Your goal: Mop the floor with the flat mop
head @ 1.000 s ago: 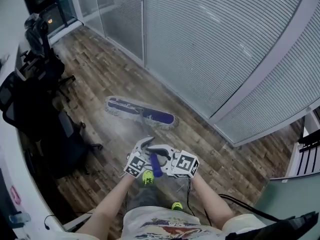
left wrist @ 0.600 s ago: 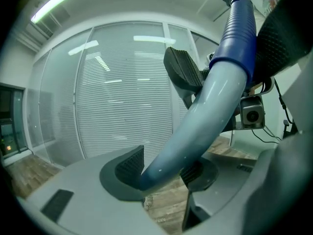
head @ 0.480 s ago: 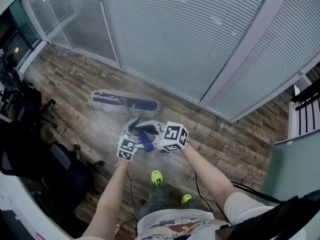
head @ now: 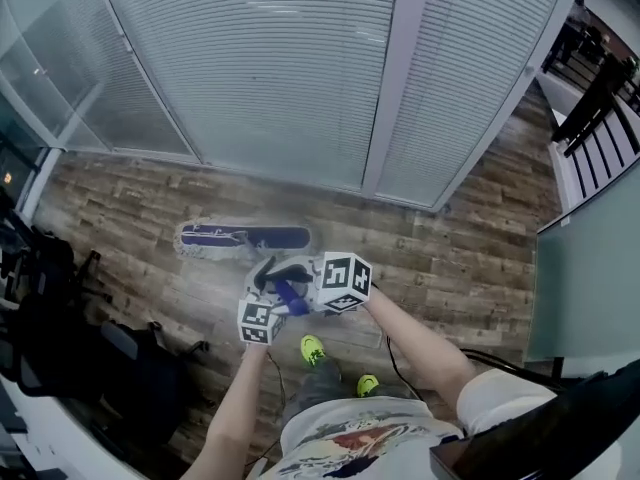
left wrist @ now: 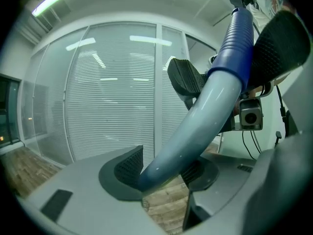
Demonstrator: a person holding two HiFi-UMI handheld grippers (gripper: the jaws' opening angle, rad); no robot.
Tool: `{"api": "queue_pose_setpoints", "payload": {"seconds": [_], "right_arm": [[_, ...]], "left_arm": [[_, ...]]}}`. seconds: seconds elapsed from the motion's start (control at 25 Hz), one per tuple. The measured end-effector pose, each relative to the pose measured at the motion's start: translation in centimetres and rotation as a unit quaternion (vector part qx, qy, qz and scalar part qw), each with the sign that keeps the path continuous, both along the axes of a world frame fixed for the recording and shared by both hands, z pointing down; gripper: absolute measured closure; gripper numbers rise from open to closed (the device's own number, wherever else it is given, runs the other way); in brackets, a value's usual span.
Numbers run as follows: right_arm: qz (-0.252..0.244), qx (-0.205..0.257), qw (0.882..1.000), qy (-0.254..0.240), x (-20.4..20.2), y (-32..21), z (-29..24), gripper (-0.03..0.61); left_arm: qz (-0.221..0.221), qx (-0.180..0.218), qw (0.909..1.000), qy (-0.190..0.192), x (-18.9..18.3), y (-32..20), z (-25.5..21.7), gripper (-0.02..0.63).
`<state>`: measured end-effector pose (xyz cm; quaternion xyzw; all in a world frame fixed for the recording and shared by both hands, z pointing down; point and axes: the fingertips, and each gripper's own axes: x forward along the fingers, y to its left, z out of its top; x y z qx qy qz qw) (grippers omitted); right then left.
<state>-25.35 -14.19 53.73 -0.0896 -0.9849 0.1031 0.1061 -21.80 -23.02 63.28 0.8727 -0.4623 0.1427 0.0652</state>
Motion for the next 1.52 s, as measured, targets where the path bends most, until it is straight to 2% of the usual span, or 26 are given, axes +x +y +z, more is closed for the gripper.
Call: {"api": "queue_pose_setpoints", "payload": {"seconds": [0.16, 0.4, 0.6, 0.76, 0.92, 1.04, 1.36, 1.52], "right_arm": [[0.015, 0.006, 1.000, 0.016, 6.7, 5.8, -0.9, 0.322], [0.093, -0.027, 0.995, -0.010, 15.7, 14.1, -4.2, 0.322], [0.115, -0.021, 0.993, -0.002, 19.1, 19.3, -7.2, 0.324], [0.105, -0.002, 0.994, 0.019, 18.7, 23.6, -7.3, 0.324], [0.067, 0.005, 0.998, 0.001, 16.6, 28.5, -5.2, 0.324], [0.066, 0.006, 0.998, -0.021, 14.2, 30.0, -4.7, 0.324], [0.032, 0.013, 0.999, -0.018, 9.3, 26.8, -3.7, 0.322], [0.042, 0.019, 0.999, -0.006, 7.2, 21.5, -3.0, 0.322]], "left_arm": [[0.019, 0.001, 0.9998, 0.007, 7.2, 6.0, -1.1, 0.430], [0.057, -0.004, 0.9978, 0.034, 17.2, 15.4, -4.1, 0.428], [0.081, 0.000, 0.9948, 0.061, 21.3, 21.2, -7.2, 0.430], [0.096, -0.004, 0.9928, 0.072, 21.6, 25.5, -7.1, 0.430], [0.144, -0.014, 0.9889, 0.036, 20.1, 30.0, -4.8, 0.428], [0.167, -0.010, 0.9857, 0.022, 18.1, 31.3, -4.3, 0.430], [0.202, 0.003, 0.9794, -0.004, 14.0, 27.7, -3.2, 0.430], [0.199, 0.009, 0.9799, 0.005, 11.9, 22.2, -2.8, 0.430]]}}
